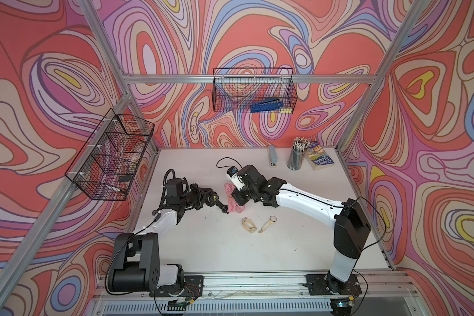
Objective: Wipe the watch dial
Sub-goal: Pick up the watch at the center of the board, then wipe the dirt from the watch dial.
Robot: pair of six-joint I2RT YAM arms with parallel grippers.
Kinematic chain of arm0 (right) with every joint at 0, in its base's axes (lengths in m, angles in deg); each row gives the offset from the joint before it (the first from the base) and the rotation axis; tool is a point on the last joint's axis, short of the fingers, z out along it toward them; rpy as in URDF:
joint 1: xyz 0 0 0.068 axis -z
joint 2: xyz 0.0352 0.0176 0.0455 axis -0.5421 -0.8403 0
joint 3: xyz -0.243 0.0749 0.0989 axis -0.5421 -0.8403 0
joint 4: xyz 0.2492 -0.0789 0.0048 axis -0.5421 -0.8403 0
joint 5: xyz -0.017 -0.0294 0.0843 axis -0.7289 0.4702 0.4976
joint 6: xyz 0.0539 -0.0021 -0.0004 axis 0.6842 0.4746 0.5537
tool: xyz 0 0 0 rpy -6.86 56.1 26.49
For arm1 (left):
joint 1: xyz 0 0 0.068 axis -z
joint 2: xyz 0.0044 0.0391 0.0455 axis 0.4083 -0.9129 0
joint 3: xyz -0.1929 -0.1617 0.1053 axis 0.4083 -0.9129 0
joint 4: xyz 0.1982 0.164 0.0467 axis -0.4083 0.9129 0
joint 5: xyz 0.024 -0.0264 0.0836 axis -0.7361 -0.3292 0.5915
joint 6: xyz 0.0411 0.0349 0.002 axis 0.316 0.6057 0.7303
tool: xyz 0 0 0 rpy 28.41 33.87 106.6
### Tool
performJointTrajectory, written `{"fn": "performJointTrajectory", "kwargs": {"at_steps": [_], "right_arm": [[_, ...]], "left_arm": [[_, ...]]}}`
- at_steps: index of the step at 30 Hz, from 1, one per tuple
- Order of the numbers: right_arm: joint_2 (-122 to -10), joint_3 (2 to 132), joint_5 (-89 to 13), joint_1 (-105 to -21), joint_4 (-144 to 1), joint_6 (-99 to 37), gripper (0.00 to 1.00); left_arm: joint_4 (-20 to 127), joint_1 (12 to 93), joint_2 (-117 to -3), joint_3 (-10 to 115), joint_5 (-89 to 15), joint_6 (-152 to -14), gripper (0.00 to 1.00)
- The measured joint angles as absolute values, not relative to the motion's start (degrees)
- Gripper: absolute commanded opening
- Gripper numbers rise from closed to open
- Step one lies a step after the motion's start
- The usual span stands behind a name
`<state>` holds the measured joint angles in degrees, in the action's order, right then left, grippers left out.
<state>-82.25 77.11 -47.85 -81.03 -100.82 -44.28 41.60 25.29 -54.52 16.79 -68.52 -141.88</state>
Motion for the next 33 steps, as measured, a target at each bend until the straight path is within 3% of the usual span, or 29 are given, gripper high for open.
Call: {"fn": "performJointTrajectory", "kwargs": {"at_steps": [15, 33], "right_arm": [[-82.49, 78.86, -52.35, -82.56, -99.33, -38.43, 0.00], [-81.74, 78.42, -54.56, -86.19, -98.06, -34.12, 0.00]], "left_arm": [[36.48, 35.65, -52.94, 21.88, -60.50, -140.29, 0.00], [49.77, 39.01, -47.44, 25.36, -52.22, -129.47, 0.00]]}}
